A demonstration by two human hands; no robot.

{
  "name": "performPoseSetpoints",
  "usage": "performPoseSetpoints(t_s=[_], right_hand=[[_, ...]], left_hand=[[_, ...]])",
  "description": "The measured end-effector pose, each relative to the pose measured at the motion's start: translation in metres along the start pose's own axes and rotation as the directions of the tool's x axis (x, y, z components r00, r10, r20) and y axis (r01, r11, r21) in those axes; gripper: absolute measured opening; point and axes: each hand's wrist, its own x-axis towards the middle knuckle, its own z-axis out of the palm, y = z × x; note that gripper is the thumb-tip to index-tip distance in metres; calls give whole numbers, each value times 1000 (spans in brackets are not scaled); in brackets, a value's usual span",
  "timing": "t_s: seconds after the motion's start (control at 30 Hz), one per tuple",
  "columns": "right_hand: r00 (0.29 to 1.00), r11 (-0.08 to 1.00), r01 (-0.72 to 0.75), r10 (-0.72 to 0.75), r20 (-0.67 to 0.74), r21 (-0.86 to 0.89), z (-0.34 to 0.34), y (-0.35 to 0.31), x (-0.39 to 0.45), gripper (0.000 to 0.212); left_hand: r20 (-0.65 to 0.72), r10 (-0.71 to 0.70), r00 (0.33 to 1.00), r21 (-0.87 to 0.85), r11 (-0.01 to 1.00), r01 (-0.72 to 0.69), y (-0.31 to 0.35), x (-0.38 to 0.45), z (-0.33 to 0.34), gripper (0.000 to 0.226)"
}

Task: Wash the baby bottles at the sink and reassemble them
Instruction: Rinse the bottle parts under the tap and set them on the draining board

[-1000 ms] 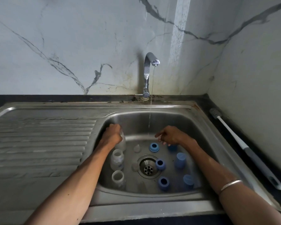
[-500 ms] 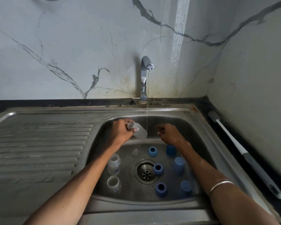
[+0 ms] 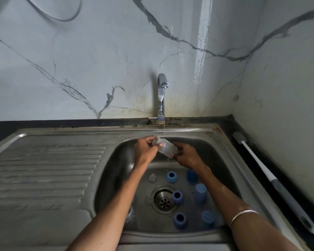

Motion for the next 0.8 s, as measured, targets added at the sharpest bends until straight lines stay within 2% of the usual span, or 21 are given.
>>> performPoseSetpoints(t_s=[0.2, 0.33, 0.43, 0.5, 0.57, 0.67, 0.8], right_hand=[[998, 990, -38, 44, -36, 137, -2, 8, 5, 49], [996, 961, -78, 88, -25, 265, -2, 7, 7, 41], [989, 918, -141, 144, 18, 370, -1, 5, 8, 38], [982, 858, -176, 185, 28, 482, -3, 3, 7, 37], [978, 798, -186, 206, 30, 574, -4, 3, 6, 40], [987, 731, -158, 136, 86, 664, -7, 8, 3, 41], [987, 665, -145, 47, 153, 733, -13, 13, 3, 37]], left_hand=[[31, 8, 999, -62, 998, -7, -10, 7, 7, 23], [135, -45, 990, -221, 972, 74, -15, 12, 5, 3], [151, -68, 986, -261, 959, 106, -15, 15, 5, 15], [157, -54, 986, -259, 961, 94, -17, 16, 5, 30], [176, -14, 984, -254, 965, 59, -16, 16, 5, 37], [148, 16, 989, -265, 964, 24, -15, 14, 7, 28], [141, -25, 990, -277, 959, 64, -18, 14, 9, 31]])
